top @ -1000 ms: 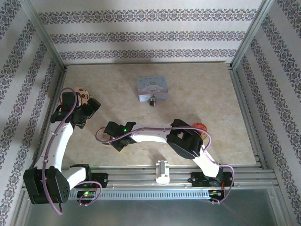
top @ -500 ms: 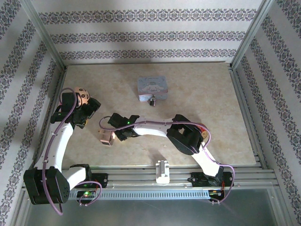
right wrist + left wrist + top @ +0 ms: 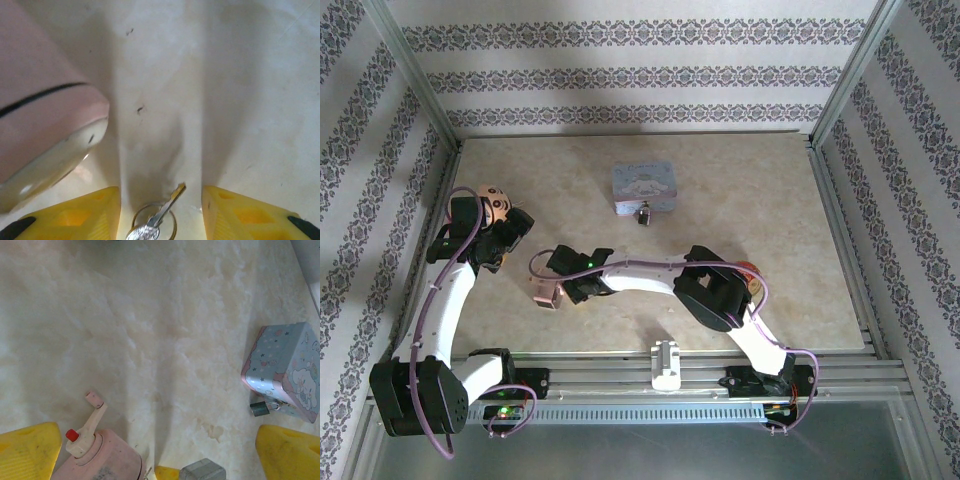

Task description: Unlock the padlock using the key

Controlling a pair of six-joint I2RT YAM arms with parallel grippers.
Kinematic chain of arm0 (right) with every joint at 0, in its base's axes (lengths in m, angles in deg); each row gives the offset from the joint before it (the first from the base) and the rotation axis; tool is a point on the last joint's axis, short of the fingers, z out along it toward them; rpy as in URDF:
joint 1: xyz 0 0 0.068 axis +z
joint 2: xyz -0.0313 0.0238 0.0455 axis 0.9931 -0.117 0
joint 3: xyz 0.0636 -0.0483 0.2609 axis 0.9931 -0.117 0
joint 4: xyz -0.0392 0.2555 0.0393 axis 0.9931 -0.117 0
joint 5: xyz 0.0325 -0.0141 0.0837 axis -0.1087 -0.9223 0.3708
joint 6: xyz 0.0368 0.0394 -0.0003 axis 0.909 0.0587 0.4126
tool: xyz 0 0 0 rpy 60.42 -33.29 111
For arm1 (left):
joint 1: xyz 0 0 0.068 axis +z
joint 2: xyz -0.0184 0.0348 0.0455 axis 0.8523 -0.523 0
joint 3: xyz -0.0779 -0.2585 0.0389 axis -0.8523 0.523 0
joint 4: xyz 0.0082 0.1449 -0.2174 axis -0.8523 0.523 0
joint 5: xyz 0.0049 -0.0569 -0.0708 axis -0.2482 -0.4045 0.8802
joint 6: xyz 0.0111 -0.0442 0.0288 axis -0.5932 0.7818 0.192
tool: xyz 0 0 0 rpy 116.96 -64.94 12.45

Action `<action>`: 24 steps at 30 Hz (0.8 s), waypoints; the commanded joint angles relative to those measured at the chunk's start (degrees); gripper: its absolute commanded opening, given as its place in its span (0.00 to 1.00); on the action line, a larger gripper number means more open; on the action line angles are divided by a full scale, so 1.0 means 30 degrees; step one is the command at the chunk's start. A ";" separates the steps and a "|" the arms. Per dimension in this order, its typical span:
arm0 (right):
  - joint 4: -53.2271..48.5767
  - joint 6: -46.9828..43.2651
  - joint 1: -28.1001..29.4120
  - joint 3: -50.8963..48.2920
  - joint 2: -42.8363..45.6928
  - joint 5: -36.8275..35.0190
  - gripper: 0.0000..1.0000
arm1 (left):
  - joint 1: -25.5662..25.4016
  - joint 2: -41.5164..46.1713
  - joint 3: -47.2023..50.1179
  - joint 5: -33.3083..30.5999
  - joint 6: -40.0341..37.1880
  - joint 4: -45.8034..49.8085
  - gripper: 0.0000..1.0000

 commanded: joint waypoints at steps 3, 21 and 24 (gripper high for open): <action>-0.2852 0.0702 0.0747 0.0257 -0.0084 -0.0515 0.43 | 0.0293 0.0339 0.0157 0.0226 0.0106 -0.0212 0.99; -0.0910 0.1126 0.0028 -0.1333 0.1240 -0.0472 0.01 | 0.0293 0.0596 0.0021 0.0428 -0.0301 -0.0295 0.99; 0.0134 0.1028 -0.0330 -0.2424 0.1988 0.0280 0.00 | 0.0293 0.0608 -0.0003 0.0737 -0.0408 -0.0462 0.99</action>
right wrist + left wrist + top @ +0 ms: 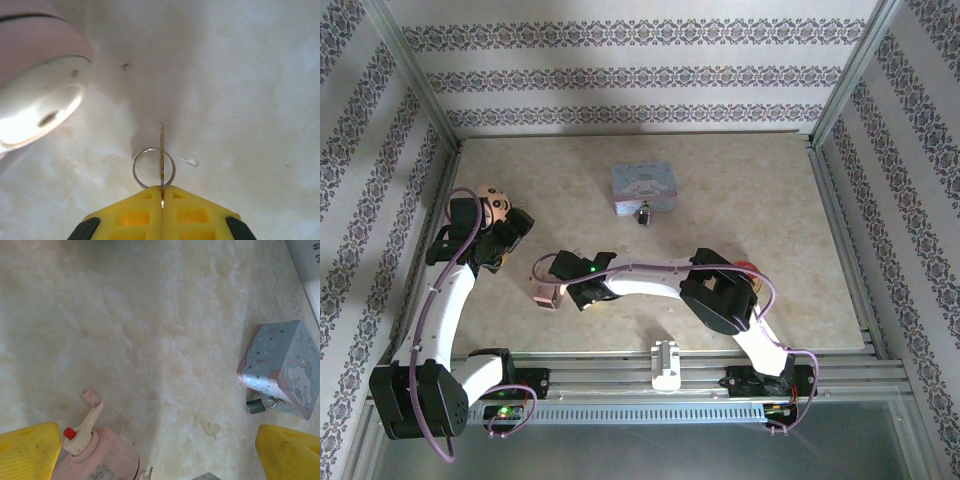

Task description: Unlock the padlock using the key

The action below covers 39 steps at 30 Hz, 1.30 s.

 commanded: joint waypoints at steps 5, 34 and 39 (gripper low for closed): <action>0.1186 0.0026 -0.0834 -0.1992 0.1417 0.1378 0.00 | 0.0293 0.0312 -0.0075 0.0908 -0.0528 -0.0684 0.99; 1.7148 0.0401 -0.4973 -1.3222 1.1733 1.1099 0.00 | -0.2664 0.1755 0.1959 1.1461 -0.1898 -0.8778 0.58; 1.7385 0.0879 -0.5398 -1.3443 1.2609 1.2162 0.00 | -0.5219 0.1012 0.1385 1.1489 -0.3778 -0.8671 0.55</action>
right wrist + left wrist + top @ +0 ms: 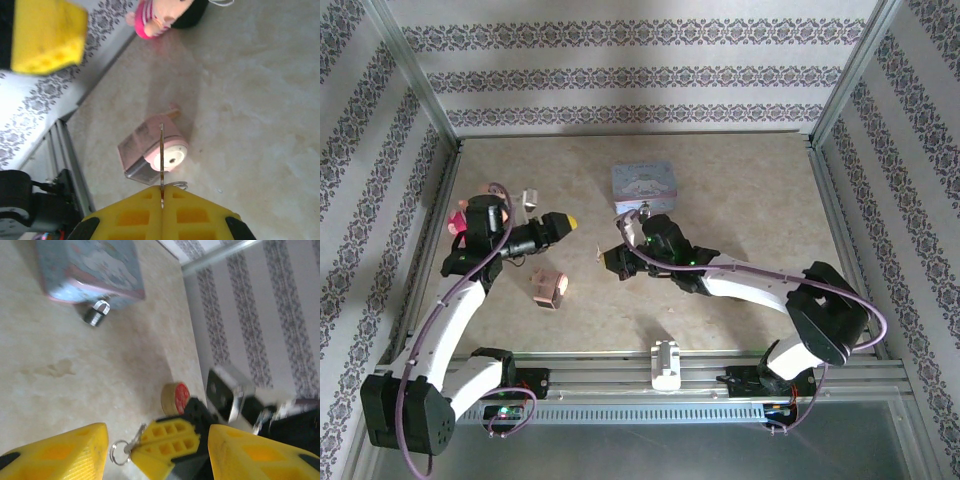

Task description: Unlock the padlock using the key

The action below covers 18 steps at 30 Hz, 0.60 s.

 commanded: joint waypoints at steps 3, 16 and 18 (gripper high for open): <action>0.1300 0.0745 -0.0087 -0.0318 0.1240 0.1720 0.00 | -0.2079 -0.0994 -0.0838 0.0865 -0.2501 -0.0788 0.55; 0.1364 0.1375 -0.0204 -0.0806 0.2115 0.2215 0.00 | -0.3060 -0.1490 -0.0668 0.1737 -0.3392 -0.1658 0.43; 0.1475 0.1473 -0.0233 -0.0758 0.1992 0.2356 0.00 | -0.3131 -0.1506 -0.0619 0.1743 -0.3414 -0.1712 0.39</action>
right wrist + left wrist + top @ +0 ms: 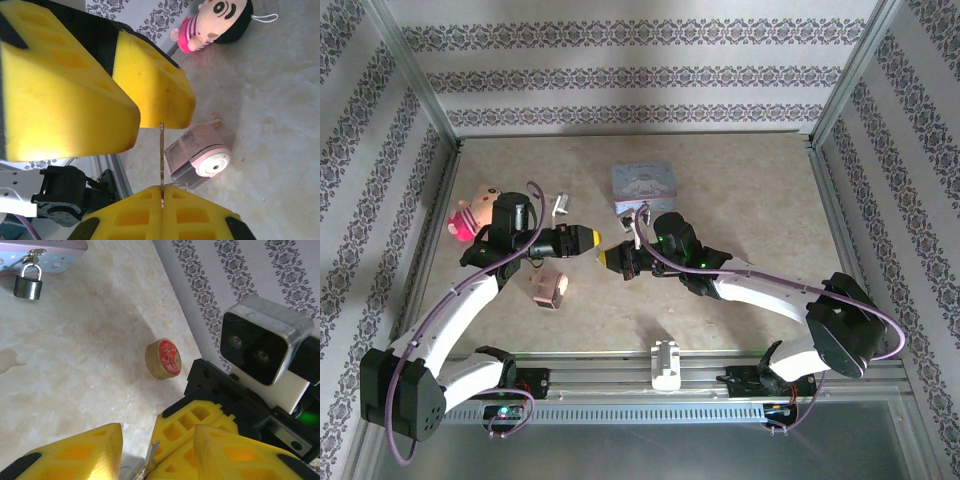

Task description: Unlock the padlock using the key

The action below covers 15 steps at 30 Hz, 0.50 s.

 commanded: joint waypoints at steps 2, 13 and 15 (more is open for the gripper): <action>0.0811 0.0440 -0.0239 -0.0190 0.0156 0.0729 0.00 | -0.0414 -0.0003 -0.0070 0.0559 -0.0515 -0.0967 0.39; 0.1238 0.0781 -0.0358 -0.0102 -0.0068 0.1012 0.00 | -0.0794 -0.0541 0.0137 0.0689 -0.0406 -0.1090 0.21; 0.1268 0.0796 -0.0358 -0.0102 -0.0110 0.1012 0.00 | -0.0851 -0.0536 0.0117 0.0661 -0.0433 -0.1091 0.17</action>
